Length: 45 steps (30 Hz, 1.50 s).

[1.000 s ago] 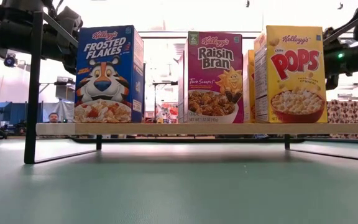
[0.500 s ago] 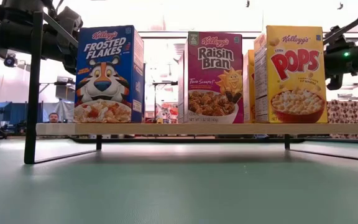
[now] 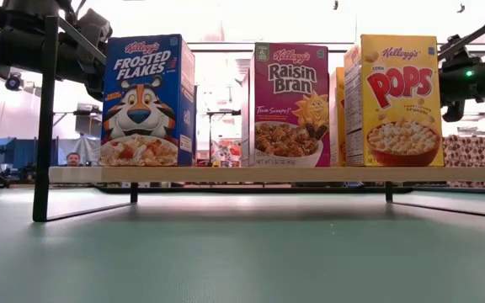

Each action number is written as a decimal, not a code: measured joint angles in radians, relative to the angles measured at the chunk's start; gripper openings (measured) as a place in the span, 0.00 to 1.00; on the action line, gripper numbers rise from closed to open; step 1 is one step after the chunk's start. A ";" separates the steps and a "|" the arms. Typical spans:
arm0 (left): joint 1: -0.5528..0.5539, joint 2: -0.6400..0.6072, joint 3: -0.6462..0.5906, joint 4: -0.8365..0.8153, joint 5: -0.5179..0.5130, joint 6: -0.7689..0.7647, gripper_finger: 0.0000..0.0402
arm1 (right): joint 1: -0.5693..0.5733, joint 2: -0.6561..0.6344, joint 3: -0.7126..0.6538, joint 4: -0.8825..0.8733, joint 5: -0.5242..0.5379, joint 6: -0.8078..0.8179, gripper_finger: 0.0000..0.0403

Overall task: Stack cereal on shelf
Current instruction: Return to Home Position

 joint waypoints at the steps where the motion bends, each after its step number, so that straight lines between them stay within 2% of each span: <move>1: 0.000 0.000 0.000 0.000 0.000 0.000 0.58 | 0.000 0.000 0.000 0.000 0.000 0.000 0.53; 15: 0.000 -0.033 -0.001 -0.012 0.000 0.002 0.58 | 0.000 0.000 -0.001 0.000 0.000 0.000 0.53; 23: 0.000 -0.234 -0.030 -0.012 0.000 0.005 0.58 | 0.000 0.000 -0.001 0.000 0.000 0.000 0.53; 35: 0.001 -0.536 -0.218 -0.014 -0.004 0.028 0.58 | 0.000 0.000 -0.001 0.000 0.000 0.000 0.53; 45: 0.001 -0.686 -0.219 -0.136 -0.159 0.034 0.58 | 0.000 0.001 -0.001 0.000 0.000 0.000 0.53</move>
